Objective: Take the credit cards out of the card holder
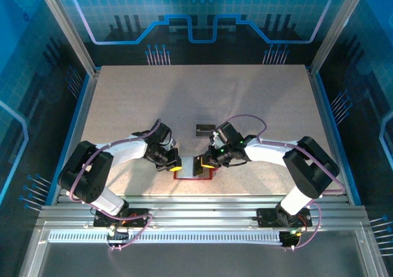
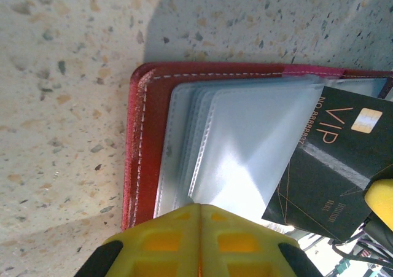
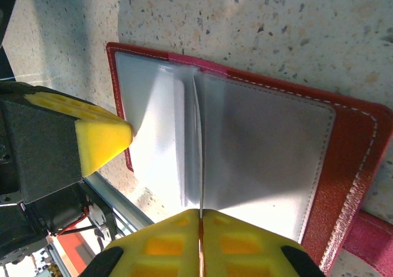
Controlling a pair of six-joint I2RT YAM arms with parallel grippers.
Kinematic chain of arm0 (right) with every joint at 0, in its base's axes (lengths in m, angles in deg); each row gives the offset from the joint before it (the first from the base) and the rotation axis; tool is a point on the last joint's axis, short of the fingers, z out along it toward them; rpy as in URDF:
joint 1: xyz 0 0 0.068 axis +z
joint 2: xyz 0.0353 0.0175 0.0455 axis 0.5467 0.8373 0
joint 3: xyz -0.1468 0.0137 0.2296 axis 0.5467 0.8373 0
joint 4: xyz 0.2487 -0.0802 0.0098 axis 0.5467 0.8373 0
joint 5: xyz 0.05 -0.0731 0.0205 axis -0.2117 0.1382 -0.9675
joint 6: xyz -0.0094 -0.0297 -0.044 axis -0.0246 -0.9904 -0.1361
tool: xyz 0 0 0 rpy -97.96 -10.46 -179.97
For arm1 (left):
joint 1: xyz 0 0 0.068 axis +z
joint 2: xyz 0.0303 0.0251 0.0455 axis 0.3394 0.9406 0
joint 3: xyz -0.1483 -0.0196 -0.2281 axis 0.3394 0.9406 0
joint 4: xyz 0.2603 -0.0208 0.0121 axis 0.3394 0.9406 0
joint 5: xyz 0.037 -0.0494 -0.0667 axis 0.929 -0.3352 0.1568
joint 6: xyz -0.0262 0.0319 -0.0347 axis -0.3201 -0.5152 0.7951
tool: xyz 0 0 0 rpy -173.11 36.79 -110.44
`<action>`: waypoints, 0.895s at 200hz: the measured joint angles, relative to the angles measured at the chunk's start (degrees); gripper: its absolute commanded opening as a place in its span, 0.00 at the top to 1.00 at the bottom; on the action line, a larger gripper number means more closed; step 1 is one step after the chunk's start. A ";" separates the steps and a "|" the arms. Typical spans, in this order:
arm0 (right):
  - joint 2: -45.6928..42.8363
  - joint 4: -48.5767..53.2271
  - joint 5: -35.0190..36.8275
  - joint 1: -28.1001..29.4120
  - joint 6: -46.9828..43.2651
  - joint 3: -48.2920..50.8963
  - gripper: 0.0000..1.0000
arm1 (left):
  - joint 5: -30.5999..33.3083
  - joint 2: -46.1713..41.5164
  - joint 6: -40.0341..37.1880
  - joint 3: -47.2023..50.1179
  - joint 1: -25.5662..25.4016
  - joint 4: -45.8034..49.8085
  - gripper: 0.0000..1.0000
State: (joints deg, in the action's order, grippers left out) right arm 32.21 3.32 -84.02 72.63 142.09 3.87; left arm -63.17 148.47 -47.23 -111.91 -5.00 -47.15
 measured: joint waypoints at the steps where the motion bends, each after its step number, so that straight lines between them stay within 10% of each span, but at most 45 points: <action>1: 0.00 0.00 0.00 0.00 0.02 0.00 0.93 | 0.00 0.00 0.02 0.00 0.00 0.02 0.93; 123: -8.68 7.72 3.65 -0.90 -4.22 -1.77 0.96 | -0.02 -4.04 0.50 -2.80 0.00 2.27 0.91; 179: -9.35 20.44 5.46 -4.24 -21.33 -11.41 1.00 | 0.07 -5.20 0.59 -3.93 0.00 2.54 0.89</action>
State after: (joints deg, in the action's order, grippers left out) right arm 22.86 23.75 -78.55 68.39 120.76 -7.54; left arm -63.11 143.26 -46.64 -115.84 -5.00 -44.61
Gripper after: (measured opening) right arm 0.042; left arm 0.103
